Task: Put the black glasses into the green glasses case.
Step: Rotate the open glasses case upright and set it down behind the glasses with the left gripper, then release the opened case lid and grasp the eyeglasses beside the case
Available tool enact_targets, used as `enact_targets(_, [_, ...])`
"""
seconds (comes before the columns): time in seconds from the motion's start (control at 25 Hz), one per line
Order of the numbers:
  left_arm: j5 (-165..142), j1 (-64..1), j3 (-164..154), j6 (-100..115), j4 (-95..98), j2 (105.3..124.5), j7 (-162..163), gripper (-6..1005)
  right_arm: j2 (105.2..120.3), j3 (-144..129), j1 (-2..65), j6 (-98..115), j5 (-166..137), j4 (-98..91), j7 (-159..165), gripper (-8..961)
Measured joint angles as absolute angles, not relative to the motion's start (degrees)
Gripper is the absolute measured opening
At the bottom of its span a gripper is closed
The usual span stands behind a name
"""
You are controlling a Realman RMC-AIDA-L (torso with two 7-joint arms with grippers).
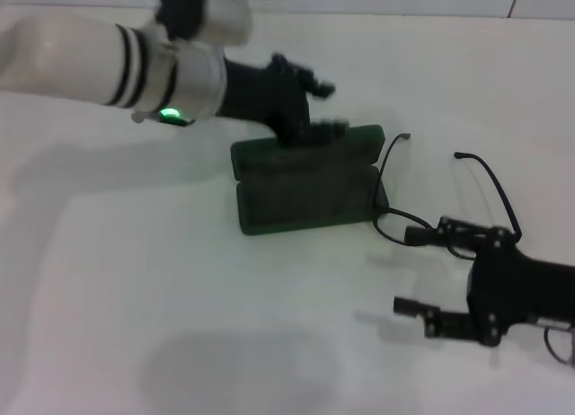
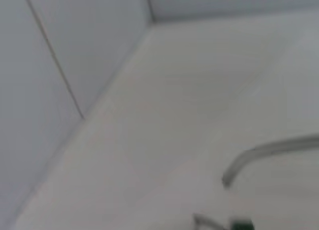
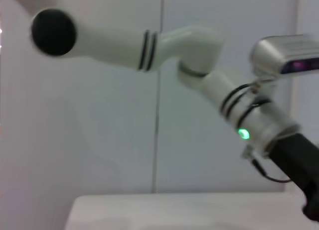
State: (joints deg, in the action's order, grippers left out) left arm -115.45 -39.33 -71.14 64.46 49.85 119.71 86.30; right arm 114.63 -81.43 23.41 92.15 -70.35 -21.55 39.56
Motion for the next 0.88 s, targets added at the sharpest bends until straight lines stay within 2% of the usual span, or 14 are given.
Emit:
enact_targets(0.16, [-99.1, -35.2, -67.0, 66.2, 48.5, 119.72, 82.0, 494, 114.37, -77.3, 23.4, 93.1, -70.8, -25.5, 43.0, 737])
enact_targets(0.2, [-99.1, -35.2, -67.0, 66.2, 48.5, 119.72, 82.0, 505, 113.14, -76.8, 23.3, 92.4, -72.1, -30.7, 47.8, 737])
enact_targets(0.4, [-79.6, -26.3, -66.7, 75.5, 41.3, 119.92, 70.4, 512, 110.28, -74.9, 22.5, 86.4, -81.7, -49.9, 66.2, 737])
enact_targets(0.6, [-68.4, -22.4, -66.6, 83.8, 30.6, 119.80, 59.5, 506, 111.82, -66.6, 24.8, 88.4, -108.7, -72.8, 91.6, 722])
enact_targets(0.68, [-67.9, -22.1, -66.4, 84.5, 29.5, 119.78, 58.3, 506, 111.82, -66.6, 24.8, 88.4, -108.7, -72.8, 91.6, 716])
enact_targets(0.8, [-67.4, -20.7, -66.2, 85.4, 27.0, 119.76, 55.8, 506, 112.52, -66.2, 30.3, 93.1, -121.3, -77.6, 101.6, 706])
enact_targets(0.88, [-67.4, -20.6, -66.2, 85.5, 25.5, 119.76, 54.4, 506, 113.73, -67.6, 33.0, 93.8, -127.2, -78.2, 104.5, 700])
